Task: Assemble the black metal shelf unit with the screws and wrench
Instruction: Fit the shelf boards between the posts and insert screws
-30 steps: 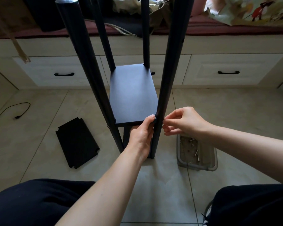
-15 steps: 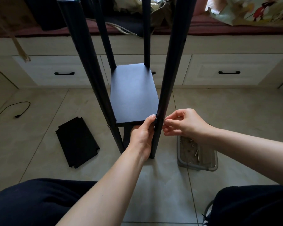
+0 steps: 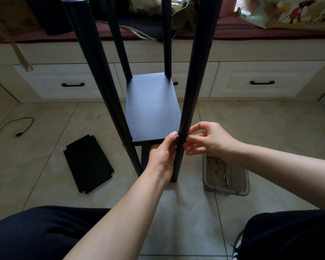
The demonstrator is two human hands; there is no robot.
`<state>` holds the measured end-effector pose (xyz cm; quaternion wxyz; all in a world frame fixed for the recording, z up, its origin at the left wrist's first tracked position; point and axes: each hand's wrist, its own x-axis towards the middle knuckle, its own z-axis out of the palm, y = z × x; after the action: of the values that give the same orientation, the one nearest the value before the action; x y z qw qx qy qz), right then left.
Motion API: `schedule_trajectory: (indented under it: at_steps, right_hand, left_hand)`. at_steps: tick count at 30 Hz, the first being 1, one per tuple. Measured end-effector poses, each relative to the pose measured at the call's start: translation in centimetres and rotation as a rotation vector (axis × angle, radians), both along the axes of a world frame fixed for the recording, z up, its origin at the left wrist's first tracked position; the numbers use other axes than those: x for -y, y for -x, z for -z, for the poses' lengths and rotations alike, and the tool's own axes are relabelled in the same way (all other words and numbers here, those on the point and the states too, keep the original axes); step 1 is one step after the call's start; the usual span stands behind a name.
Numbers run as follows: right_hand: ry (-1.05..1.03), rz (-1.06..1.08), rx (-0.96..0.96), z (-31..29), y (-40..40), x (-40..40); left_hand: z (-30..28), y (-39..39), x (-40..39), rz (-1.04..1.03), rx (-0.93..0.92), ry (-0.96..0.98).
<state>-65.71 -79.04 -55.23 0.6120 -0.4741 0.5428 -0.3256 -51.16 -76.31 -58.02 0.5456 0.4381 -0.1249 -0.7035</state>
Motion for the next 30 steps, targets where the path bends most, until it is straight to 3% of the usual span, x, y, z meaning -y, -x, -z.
schedule_trajectory:
  at_steps: [6, 11, 15, 17, 18, 20, 22, 24, 25, 30]
  right_hand:
    - [0.163, -0.195, -0.198, -0.3, 0.4, 0.8]
    - [0.432, -0.261, -0.549, -1.6, 0.9, 1.7]
    - [0.329, -0.360, -0.400, -3.0, 0.2, 2.4]
    - [0.310, -0.408, -0.359, -3.4, 0.0, 2.4]
    - [0.313, -0.413, -0.367, -3.6, 0.0, 2.3]
    - [0.290, -0.408, -0.377, -3.7, 0.0, 2.2]
    - [0.242, -0.395, -0.368, -3.7, 0.1, 2.2]
    - [0.208, -0.378, -0.357, -3.6, 0.1, 2.1]
    - [0.195, -0.370, -0.354, -3.6, 0.1, 2.1]
    - [0.163, -0.344, -0.344, -3.6, 0.0, 2.2]
  left_hand:
    - [0.0, -0.1, 0.0, 0.000, 0.011, 0.000]
    - [-0.1, -0.3, -0.2, -0.003, 0.047, -0.002]
    - [-0.7, -0.5, -0.7, 0.025, 0.173, -0.039]
    - [-0.9, -0.9, -1.2, 0.092, 0.423, -0.052]
    - [-0.9, -1.2, -1.5, 0.142, 0.647, -0.030]
    - [-1.1, -1.7, -2.5, 0.210, 1.260, 0.095]
    - [-1.8, -2.2, -3.4, 0.101, 1.766, 0.407]
    - [-2.2, -2.4, -3.4, -0.031, 1.937, 0.747]
    - [-2.2, -2.5, -3.1, -0.041, 1.972, 0.799]
    - [-1.6, -2.6, -0.9, 0.238, 1.949, 0.691]
